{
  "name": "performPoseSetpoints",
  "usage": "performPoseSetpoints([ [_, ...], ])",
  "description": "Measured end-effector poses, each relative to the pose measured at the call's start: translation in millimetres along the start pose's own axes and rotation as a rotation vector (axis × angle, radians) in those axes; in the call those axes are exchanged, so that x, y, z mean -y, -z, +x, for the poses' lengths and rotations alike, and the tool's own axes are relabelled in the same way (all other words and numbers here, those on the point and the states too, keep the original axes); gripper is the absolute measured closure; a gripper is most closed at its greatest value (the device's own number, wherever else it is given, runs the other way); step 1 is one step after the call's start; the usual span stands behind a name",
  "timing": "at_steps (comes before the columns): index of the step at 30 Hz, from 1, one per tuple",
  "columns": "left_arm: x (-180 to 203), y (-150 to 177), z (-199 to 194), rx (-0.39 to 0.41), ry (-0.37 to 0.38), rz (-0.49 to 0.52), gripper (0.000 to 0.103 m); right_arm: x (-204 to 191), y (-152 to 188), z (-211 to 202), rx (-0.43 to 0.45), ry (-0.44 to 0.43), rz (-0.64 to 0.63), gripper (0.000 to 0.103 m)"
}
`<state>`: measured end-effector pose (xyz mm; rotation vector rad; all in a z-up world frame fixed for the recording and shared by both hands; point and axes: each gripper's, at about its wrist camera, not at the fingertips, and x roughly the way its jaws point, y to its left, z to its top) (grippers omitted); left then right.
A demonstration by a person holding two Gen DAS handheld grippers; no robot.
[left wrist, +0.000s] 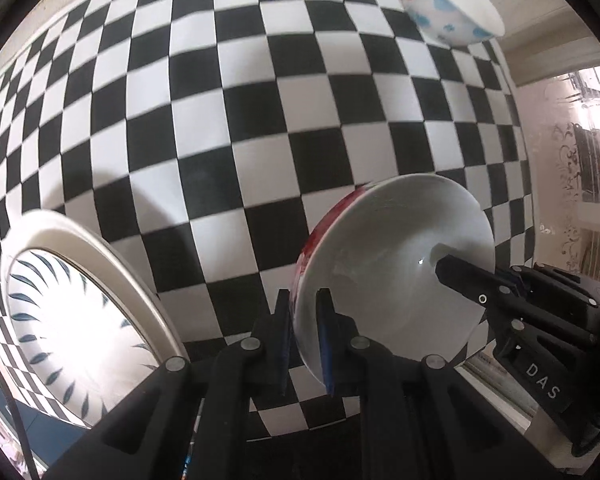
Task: Organize plates and bowls
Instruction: 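Carry the red-marked bowl beside the plate stack and lower it, then open both grippers and withdraw from the red-marked bowl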
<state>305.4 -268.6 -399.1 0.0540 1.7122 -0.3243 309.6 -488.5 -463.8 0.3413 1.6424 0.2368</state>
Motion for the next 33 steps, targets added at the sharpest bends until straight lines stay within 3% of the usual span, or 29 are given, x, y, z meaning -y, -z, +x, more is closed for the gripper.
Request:
performPoseSetpoints([
  [12,18,-3,37,-0.038,-0.019,0.001,0.093,-8,-7,19,-0.026,0.024,0.001,0.094],
  [21,13,-11,31,-0.051,0.0,-0.014,0.092,2,-14,24,-0.079,0.001,0.053,0.094],
  [26,3,-8,6,-0.038,-0.006,-0.048,0.087,8,-19,8,-0.076,-0.032,0.066,0.093],
  [29,-2,-6,-14,-0.006,-0.02,-0.063,0.081,9,-23,-10,-0.046,-0.002,0.047,0.082],
  [33,-10,-10,-42,0.05,-0.03,-0.093,0.081,13,-36,-38,0.024,0.02,0.035,0.071],
])
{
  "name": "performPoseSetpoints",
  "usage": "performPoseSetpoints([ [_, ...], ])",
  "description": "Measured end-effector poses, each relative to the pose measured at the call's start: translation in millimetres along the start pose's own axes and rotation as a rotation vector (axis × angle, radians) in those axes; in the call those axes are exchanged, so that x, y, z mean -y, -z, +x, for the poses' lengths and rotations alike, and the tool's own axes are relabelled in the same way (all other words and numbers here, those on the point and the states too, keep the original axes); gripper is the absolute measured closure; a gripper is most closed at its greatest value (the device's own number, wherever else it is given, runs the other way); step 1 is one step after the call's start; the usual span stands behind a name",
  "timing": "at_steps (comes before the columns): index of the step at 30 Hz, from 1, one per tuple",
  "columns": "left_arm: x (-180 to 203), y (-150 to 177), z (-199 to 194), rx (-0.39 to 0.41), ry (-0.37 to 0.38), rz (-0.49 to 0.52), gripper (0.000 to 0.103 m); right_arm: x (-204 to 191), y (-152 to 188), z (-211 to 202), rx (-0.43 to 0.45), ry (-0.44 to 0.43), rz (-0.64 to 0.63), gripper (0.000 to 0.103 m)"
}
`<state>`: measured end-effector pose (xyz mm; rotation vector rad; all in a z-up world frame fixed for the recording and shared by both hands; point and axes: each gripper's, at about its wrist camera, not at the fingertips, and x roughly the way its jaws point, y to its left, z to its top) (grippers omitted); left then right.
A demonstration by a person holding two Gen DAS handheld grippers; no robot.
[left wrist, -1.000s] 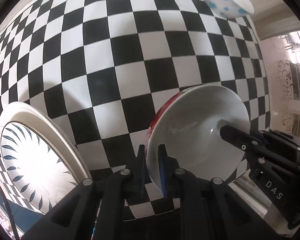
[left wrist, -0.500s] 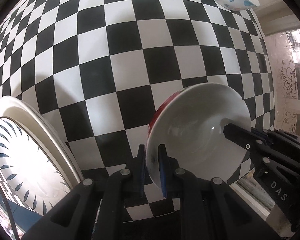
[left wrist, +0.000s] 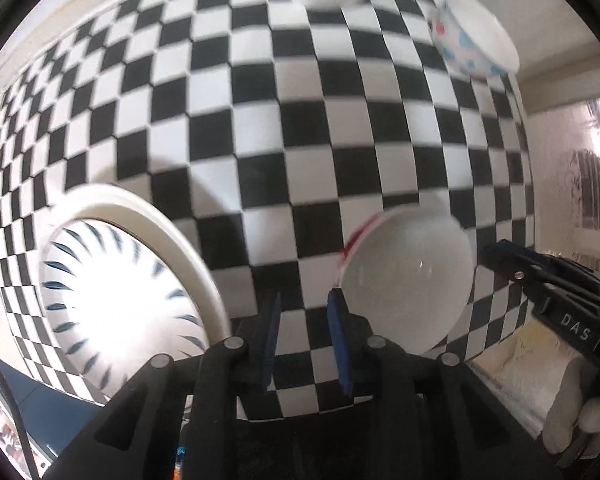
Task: Organize plates and bowls
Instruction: 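Open both grippers and withdraw from the red-marked bowl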
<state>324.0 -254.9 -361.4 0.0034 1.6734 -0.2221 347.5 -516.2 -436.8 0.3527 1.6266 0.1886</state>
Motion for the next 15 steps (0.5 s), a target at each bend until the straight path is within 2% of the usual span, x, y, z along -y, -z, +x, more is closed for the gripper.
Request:
performPoseSetpoints([
  [3,-4,-18,-14,0.023,0.028,-0.012,0.078,7,-22,-21,0.082,-0.062,0.022,0.052],
  [7,-11,-61,-25,0.055,0.047,-0.035,0.075,7,-62,-40,0.191,-0.086,0.012,0.052],
  [15,-25,-157,-37,0.107,0.083,-0.094,0.075,-5,-172,-46,0.231,-0.126,0.011,0.051],
])
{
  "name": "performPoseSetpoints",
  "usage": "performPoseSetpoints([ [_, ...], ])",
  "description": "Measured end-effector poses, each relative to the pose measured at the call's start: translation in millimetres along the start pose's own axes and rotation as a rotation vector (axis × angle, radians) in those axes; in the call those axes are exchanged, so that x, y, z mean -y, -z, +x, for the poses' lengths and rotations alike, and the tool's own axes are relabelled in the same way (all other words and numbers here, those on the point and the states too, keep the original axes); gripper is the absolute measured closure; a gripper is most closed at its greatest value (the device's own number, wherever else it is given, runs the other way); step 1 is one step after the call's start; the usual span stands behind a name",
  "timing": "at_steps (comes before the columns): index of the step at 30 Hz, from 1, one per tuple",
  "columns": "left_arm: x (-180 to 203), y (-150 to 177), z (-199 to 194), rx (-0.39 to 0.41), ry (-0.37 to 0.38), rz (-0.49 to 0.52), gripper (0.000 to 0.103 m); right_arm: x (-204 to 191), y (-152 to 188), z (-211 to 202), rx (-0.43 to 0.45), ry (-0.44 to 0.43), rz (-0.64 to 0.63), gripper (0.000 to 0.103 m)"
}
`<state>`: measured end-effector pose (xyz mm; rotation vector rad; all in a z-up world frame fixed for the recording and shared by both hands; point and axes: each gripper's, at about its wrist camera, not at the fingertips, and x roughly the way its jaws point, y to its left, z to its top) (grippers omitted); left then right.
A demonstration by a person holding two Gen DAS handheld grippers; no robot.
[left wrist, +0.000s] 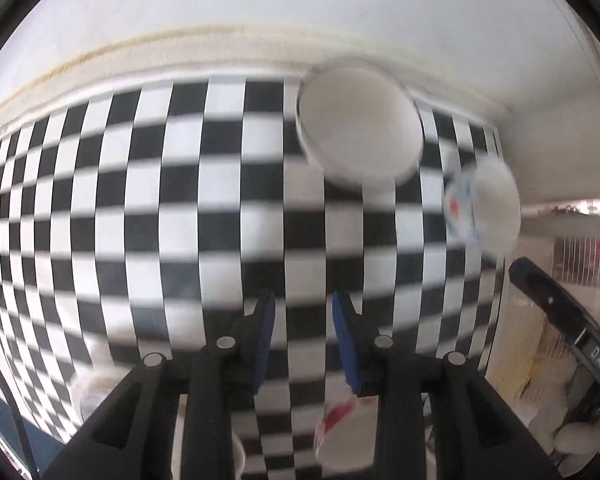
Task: Organize plates and bowls
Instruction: 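Open both grippers and withdraw from the red-marked bowl, then grasp the rim of the black-rimmed white bowl with both grippers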
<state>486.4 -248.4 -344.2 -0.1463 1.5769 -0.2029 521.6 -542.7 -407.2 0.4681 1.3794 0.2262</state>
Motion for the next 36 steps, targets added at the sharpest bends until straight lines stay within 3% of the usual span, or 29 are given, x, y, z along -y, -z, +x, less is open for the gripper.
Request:
performPoseSetpoints([
  [8,-9,-79,25,-0.027,0.031,-0.05,0.075,-29,-76,67,-0.073,0.021,-0.041,0.051],
  [20,0,-118,77,-0.116,0.051,-0.046,0.076,-23,-92,135,-0.174,0.02,-0.032,0.052],
  [24,8,-122,86,-0.105,0.026,-0.014,0.076,-26,-88,143,-0.197,0.024,-0.035,0.068],
  [26,8,-128,87,-0.095,0.017,-0.007,0.081,-26,-87,147,-0.202,0.044,-0.044,0.076],
  [28,8,-129,89,-0.086,0.007,-0.011,0.084,-25,-85,149,-0.197,0.082,-0.052,0.092],
  [36,-3,-119,75,-0.055,-0.012,-0.007,0.088,-25,-78,147,-0.18,0.09,-0.057,0.094],
])
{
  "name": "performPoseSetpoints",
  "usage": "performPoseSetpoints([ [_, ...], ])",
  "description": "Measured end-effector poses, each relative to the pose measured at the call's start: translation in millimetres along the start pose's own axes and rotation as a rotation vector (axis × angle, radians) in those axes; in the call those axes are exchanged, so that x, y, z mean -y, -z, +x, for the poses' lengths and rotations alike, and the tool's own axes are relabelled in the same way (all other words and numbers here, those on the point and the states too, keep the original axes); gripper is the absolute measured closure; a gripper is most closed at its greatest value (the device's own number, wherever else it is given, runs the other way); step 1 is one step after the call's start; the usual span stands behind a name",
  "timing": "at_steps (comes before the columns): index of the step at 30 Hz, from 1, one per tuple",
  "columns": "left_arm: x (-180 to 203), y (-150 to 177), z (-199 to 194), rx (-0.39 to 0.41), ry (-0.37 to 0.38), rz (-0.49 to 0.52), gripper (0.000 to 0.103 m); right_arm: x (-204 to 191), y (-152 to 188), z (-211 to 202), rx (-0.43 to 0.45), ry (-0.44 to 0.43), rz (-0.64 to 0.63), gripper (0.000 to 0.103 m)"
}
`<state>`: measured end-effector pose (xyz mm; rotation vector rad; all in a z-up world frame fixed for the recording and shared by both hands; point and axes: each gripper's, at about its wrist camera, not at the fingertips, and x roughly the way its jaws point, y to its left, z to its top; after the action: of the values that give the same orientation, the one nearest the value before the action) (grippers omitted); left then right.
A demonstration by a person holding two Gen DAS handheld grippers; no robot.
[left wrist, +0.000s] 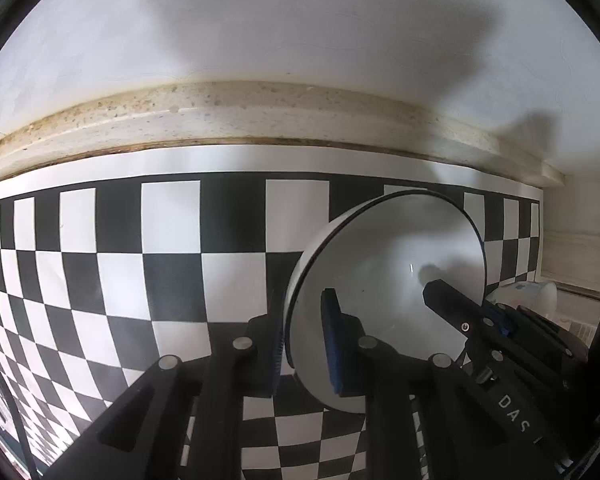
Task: Organize plates and bowls
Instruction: 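Carry the black-rimmed bowl and lower it into the red-marked bowl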
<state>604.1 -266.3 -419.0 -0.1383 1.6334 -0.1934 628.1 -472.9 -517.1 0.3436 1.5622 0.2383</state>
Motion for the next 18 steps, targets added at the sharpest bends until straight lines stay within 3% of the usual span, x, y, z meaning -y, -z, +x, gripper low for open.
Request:
performPoseSetpoints([
  [10,9,37,-32,0.039,0.003,0.051,0.088,-20,34,-36,0.046,-0.006,-0.023,0.094],
  [18,16,97,-64,0.029,0.038,0.103,0.088,-36,101,-85,0.072,-0.01,-0.029,0.094],
])
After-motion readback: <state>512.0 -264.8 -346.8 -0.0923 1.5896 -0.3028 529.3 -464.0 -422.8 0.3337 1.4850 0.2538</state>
